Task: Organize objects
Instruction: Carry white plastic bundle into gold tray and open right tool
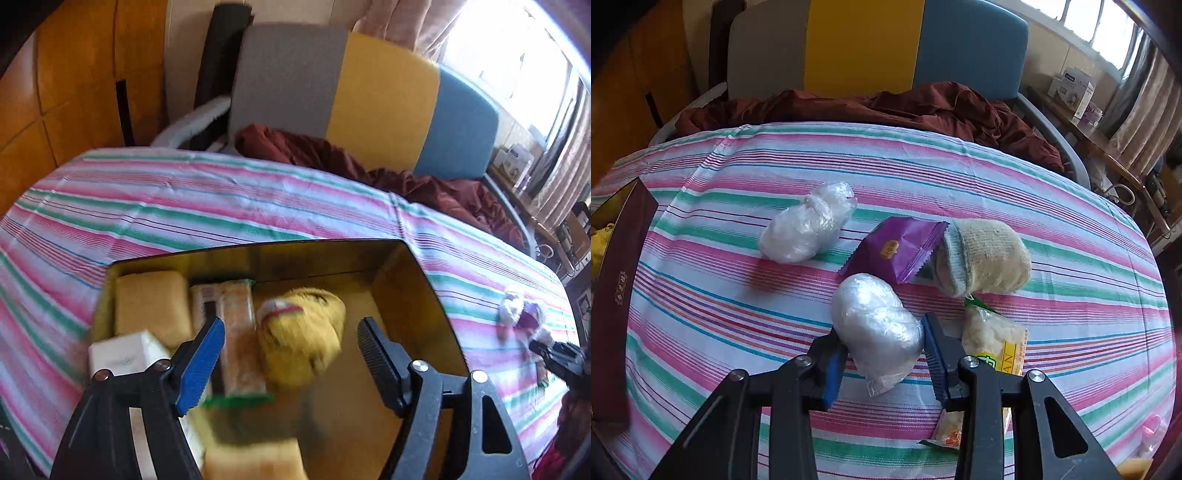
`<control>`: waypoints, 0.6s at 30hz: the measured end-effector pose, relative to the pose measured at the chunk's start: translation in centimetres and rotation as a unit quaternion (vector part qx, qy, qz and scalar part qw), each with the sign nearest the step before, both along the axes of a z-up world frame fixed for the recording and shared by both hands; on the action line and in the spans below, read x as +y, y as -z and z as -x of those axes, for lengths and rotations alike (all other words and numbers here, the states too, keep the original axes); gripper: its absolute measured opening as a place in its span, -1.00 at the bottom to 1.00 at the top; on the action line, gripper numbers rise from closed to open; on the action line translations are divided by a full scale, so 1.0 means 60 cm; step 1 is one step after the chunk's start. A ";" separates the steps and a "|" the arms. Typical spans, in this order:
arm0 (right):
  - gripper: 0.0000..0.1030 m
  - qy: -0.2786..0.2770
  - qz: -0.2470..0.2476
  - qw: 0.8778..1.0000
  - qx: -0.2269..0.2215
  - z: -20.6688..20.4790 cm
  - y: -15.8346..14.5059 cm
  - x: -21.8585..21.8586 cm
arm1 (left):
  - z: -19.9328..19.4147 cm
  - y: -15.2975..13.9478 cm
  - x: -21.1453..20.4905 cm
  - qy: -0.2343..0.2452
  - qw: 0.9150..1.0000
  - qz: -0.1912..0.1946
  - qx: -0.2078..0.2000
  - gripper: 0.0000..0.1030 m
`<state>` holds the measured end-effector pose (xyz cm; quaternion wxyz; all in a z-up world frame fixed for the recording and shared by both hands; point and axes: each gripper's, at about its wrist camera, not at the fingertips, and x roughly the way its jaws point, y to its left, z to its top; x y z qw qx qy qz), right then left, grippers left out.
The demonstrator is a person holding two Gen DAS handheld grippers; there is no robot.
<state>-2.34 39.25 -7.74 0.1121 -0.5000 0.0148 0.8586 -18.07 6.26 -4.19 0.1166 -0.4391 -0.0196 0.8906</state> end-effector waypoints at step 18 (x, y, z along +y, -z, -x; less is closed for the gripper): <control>-0.24 -0.109 0.050 0.992 0.050 -0.033 -0.046 -0.122 | -0.210 -0.006 -0.067 0.006 1.000 -0.011 0.017 0.42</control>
